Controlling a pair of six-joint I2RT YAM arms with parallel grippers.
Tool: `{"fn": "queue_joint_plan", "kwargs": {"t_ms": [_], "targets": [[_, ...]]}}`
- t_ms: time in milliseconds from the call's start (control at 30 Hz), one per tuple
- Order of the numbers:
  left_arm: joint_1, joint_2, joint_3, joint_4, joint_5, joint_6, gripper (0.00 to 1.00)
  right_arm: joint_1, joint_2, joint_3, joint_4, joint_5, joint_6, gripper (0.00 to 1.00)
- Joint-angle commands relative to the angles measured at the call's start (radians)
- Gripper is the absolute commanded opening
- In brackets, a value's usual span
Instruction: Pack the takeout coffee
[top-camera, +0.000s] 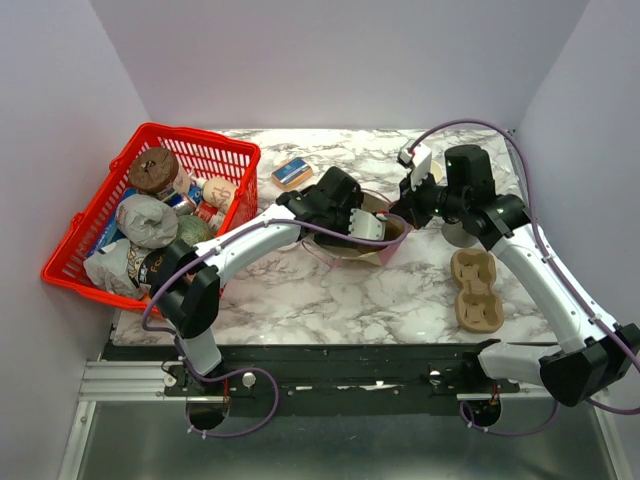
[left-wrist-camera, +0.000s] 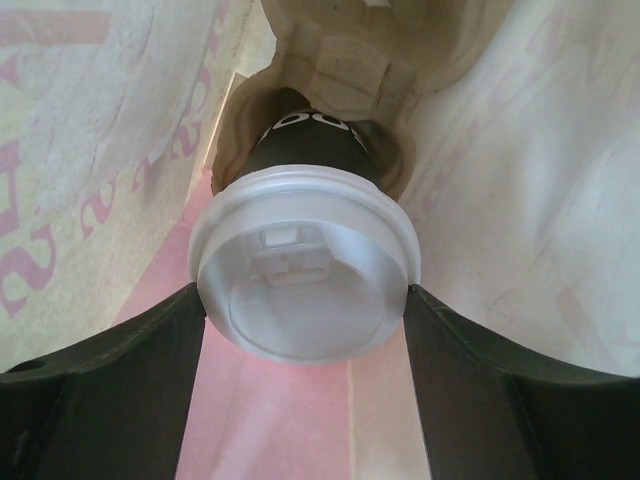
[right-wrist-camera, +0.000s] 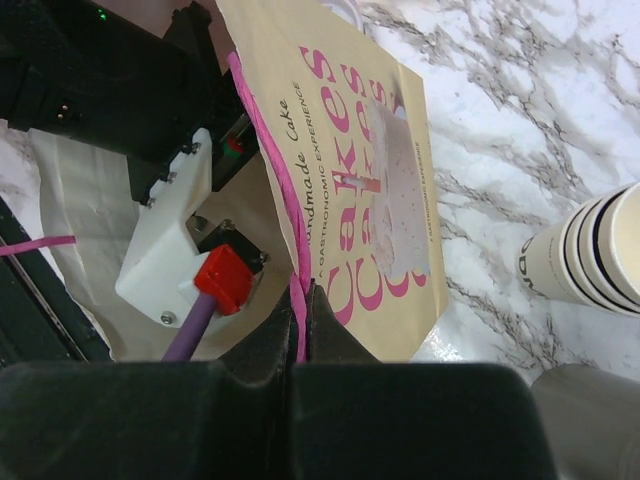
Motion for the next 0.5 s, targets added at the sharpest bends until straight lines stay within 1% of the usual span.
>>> {"fn": "queue_joint_plan", "kwargs": {"t_ms": [0, 33, 267, 467], "targets": [[0.013, -0.050, 0.037, 0.010, 0.028, -0.067, 0.91, -0.019, 0.017, 0.032, -0.063, 0.028, -0.026, 0.00], [0.013, -0.053, 0.038, 0.009, 0.024, -0.071, 0.98, -0.019, 0.020, 0.034, -0.064, 0.028, -0.029, 0.00], [0.012, -0.084, -0.002, 0.045, 0.020, -0.067, 0.99, -0.034, 0.032, 0.040, -0.070, 0.024, -0.039, 0.01], [0.010, -0.101, 0.004, 0.061, 0.041, -0.073, 0.98, -0.062, 0.043, 0.045, -0.077, -0.004, -0.036, 0.01]]}}
